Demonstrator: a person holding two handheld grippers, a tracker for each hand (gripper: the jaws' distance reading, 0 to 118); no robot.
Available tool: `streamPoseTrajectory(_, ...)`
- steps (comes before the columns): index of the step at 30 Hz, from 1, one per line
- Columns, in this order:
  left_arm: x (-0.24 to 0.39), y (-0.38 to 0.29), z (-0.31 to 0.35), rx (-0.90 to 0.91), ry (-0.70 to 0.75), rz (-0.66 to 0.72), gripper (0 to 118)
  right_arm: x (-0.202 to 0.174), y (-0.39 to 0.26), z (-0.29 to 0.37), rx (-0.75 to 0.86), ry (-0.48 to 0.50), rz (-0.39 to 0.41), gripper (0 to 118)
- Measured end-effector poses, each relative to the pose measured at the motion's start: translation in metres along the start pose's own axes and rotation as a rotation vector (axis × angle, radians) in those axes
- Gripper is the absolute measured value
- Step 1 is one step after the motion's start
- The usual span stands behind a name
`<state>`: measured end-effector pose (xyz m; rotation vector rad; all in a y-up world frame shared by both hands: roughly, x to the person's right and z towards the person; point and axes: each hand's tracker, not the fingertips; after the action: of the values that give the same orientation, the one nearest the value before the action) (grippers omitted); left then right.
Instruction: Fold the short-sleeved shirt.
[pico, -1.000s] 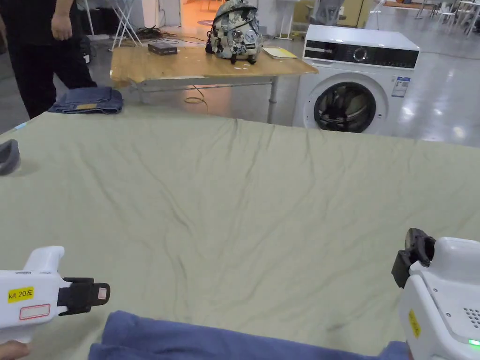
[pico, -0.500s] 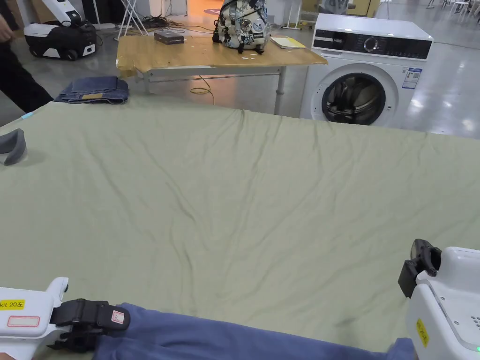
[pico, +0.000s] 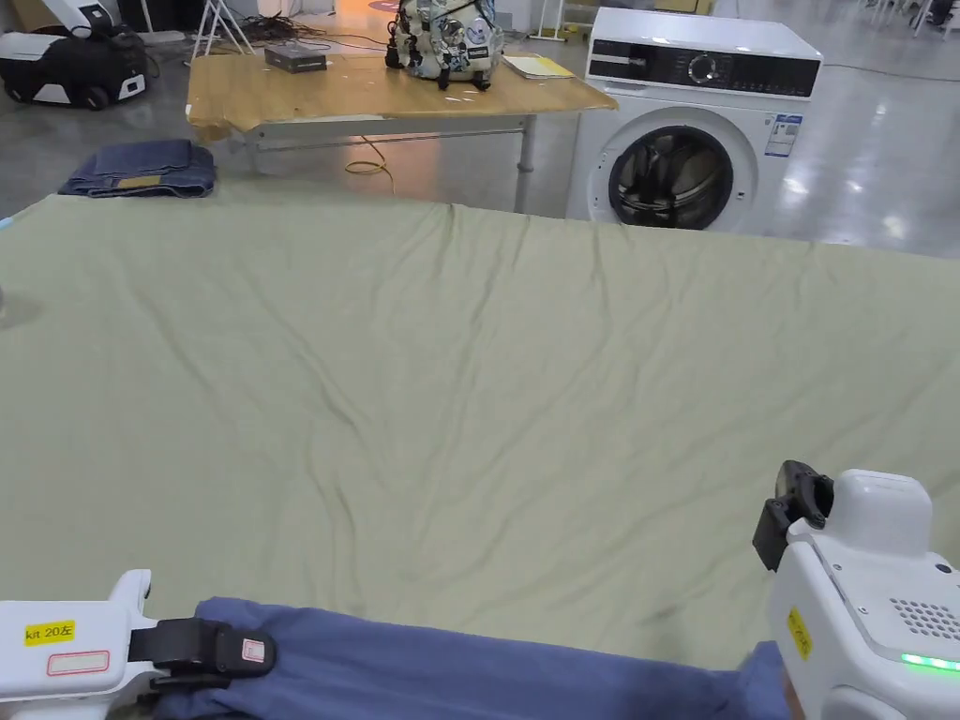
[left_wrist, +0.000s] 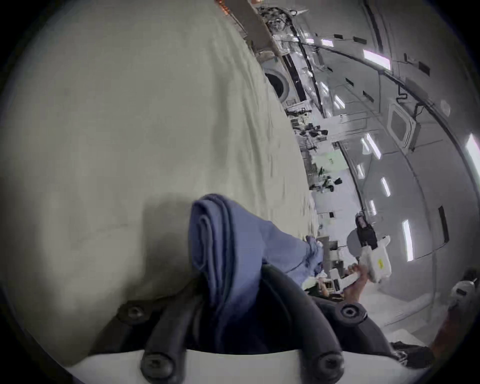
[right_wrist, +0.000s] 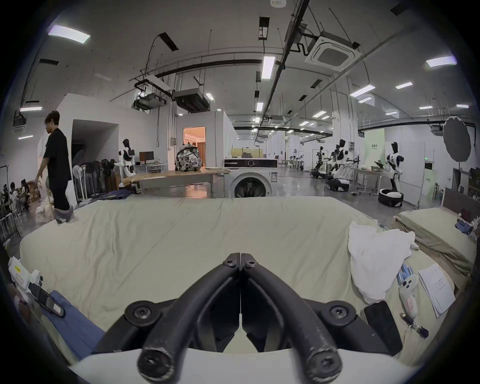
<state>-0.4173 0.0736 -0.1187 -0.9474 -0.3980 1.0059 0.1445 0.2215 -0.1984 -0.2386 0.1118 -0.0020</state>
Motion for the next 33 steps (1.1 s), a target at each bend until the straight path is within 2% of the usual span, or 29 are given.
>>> streamPoseTrajectory(8,0.044,0.010,0.043,0.090,0.030,-0.047,5,0.006,-0.001,-0.001,0.028,-0.025,0.000,0)
streamPoseTrajectory(13,0.066,0.022,0.072,0.137,0.183,-0.070,5,0.009,-0.002,-0.002,0.046,-0.044,0.020,0)
streamPoseTrajectory(16,0.086,0.017,0.070,0.073,0.249,-0.101,5,0.010,-0.002,-0.001,0.053,-0.048,0.031,0)
streamPoseTrajectory(19,0.106,0.010,0.064,0.070,0.217,-0.107,5,0.013,-0.001,0.001,0.053,-0.047,0.029,0)
streamPoseTrajectory(20,0.114,0.009,0.063,0.068,0.162,-0.104,5,0.013,-0.001,0.002,0.053,-0.046,0.028,0)
streamPoseTrajectory(23,0.138,0.002,0.049,0.042,0.064,-0.107,5,0.015,0.000,0.004,0.056,-0.049,0.032,0)
streamPoseTrajectory(27,0.157,-0.007,0.017,-0.011,0.008,-0.117,5,0.018,0.001,0.006,0.057,-0.051,0.031,0)
streamPoseTrajectory(33,0.172,-0.020,-0.068,-0.120,0.089,-0.114,5,0.021,-0.002,0.006,0.044,-0.057,0.021,0)
